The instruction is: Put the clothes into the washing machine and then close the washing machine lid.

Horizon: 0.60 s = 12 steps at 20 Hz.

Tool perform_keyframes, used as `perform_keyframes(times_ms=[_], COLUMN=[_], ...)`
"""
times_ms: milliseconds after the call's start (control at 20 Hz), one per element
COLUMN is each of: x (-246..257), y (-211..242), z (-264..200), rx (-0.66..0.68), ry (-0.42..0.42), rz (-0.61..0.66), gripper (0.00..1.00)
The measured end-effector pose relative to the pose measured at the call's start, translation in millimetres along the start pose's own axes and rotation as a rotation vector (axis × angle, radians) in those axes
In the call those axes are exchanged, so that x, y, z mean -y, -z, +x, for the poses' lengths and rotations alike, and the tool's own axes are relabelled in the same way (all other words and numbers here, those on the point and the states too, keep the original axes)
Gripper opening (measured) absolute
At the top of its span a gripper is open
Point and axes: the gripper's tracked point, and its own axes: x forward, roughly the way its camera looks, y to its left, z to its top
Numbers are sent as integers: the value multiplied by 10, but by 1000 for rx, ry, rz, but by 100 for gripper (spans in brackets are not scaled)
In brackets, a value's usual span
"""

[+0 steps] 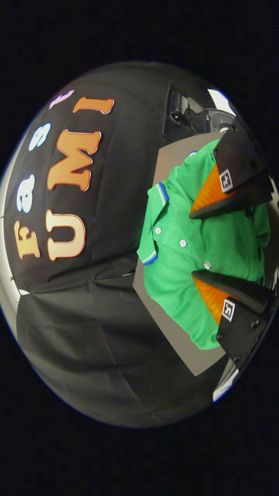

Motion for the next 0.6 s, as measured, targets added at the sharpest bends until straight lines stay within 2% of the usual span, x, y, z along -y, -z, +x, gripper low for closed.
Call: perform_keyframes(times_ms=[50,200,250,350,450,550,600], x=[-10,-44,-21,-14,6,17,20], y=[8,15,18,24,19,34,34], z=[7,30,10,49,39,17,22], rx=[-5,-23,-35,-44,-67,-74,-72], ry=[-9,-39,-46,-58,-70,-84,-92], rz=[-12,-4,-11,6,15,36,36], gripper=[82,54,53,29,29,18,18])
